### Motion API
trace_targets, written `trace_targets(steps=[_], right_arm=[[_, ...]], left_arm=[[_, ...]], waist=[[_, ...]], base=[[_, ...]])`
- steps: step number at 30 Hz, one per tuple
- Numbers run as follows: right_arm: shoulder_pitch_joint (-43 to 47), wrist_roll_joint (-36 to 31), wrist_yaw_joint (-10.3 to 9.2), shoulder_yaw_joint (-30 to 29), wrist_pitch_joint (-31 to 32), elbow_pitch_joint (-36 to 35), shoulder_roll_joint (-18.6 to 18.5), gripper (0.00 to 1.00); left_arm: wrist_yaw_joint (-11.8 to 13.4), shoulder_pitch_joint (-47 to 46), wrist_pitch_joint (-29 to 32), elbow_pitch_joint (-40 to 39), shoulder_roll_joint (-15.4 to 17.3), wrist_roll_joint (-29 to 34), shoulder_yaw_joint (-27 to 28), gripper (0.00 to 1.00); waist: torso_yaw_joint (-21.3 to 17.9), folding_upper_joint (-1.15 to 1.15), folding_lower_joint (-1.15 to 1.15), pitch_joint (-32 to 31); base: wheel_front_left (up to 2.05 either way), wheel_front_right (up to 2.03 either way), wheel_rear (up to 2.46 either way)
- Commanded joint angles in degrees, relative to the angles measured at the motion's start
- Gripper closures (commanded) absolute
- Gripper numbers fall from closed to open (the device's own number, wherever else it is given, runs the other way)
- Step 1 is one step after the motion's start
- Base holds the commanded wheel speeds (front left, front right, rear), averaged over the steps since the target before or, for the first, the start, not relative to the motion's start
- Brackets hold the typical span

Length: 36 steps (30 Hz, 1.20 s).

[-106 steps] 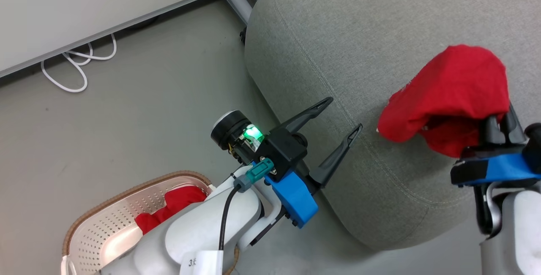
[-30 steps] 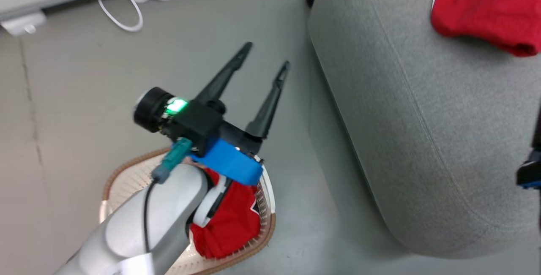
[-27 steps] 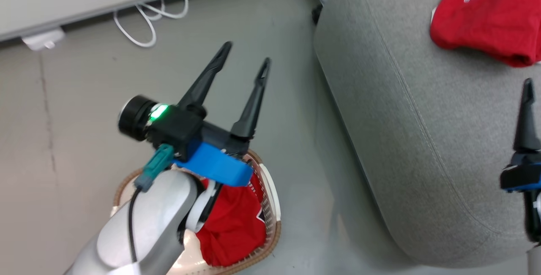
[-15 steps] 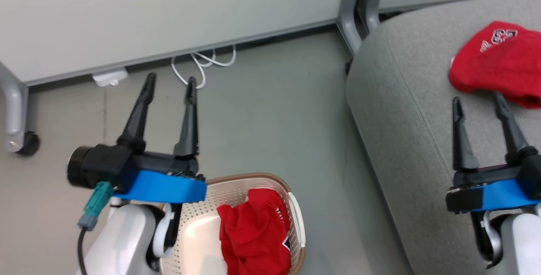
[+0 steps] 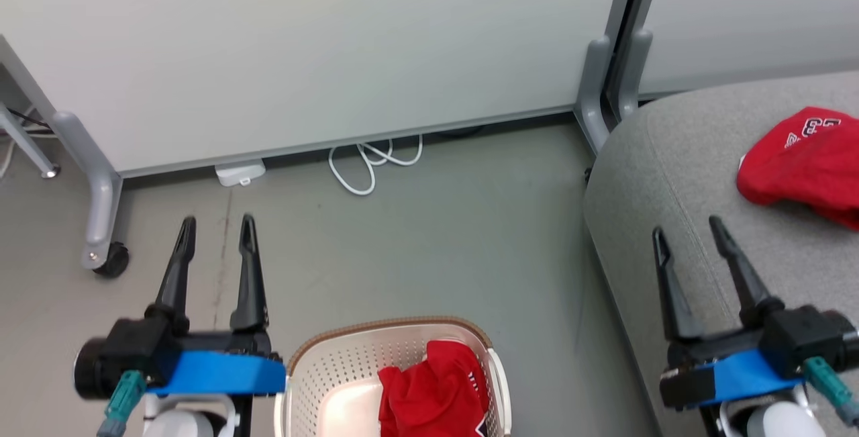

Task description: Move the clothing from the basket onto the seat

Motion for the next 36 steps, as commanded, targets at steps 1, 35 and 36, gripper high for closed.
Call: trace_targets(steps=[1,35,36], right_arm=[[1.81,0.19,0.01,0.16,-0.08,0.3,0.3,0.0],[8.65,3.42,0.01,-1.14,-0.08,2.14,1.04,0.0],[8.43,3.51,0.01,-0.98,-0.08,2.15,1.04,0.0]], left_arm=[[-0.69,1.32,-0.14,0.37,-0.41,0.56,0.9,0.0],[-7.24,4.11,-0.15,4.89,-4.69,7.18,4.23,0.0],[-7.28,3.55,-0.15,5.52,-4.55,7.19,3.48,0.0]], waist=[[0.46,0.0,0.01,-1.25],[0.9,0.0,0.01,-2.84],[0.72,0.0,0.01,-2.62]], base=[[0.0,0.0,0.0],[0.0,0.0,0.0],[0.0,0.0,0.0]])
